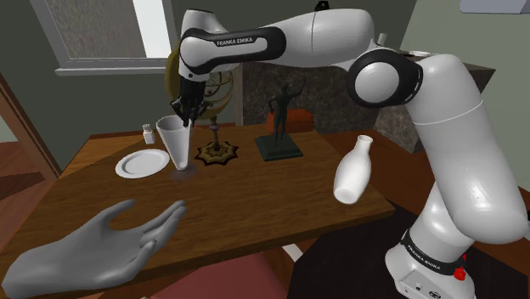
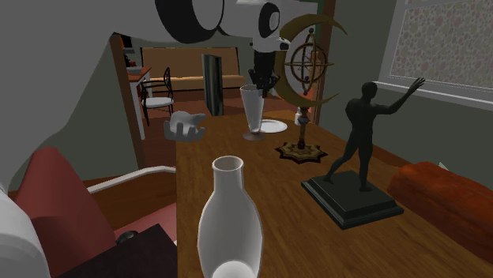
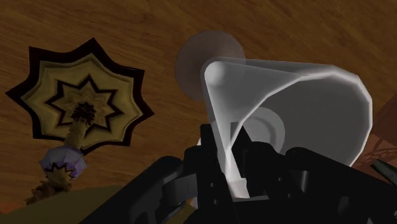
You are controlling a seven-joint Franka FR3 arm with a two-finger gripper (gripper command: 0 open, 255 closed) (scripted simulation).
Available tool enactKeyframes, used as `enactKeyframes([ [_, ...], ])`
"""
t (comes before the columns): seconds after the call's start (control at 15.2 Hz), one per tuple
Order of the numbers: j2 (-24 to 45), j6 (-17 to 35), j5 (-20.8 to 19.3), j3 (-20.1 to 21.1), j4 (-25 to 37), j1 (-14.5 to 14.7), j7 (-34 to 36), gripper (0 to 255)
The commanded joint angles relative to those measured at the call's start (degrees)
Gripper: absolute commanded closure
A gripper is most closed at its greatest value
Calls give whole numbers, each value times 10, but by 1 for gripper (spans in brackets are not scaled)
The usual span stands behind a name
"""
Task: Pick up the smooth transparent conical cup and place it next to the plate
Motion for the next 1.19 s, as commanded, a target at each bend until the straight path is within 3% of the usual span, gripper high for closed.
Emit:
enactKeyframes([
  [0.0,-1,-5,-1,0,-22,2,3,255],
  [0.53,0,2,-1,0,-29,2,2,255],
  [0.59,0,2,-1,0,-29,2,2,0],
  [0.92,-1,2,-1,0,-29,2,2,0],
  [1.12,-19,-43,1,1,-3,-2,2,0],
])
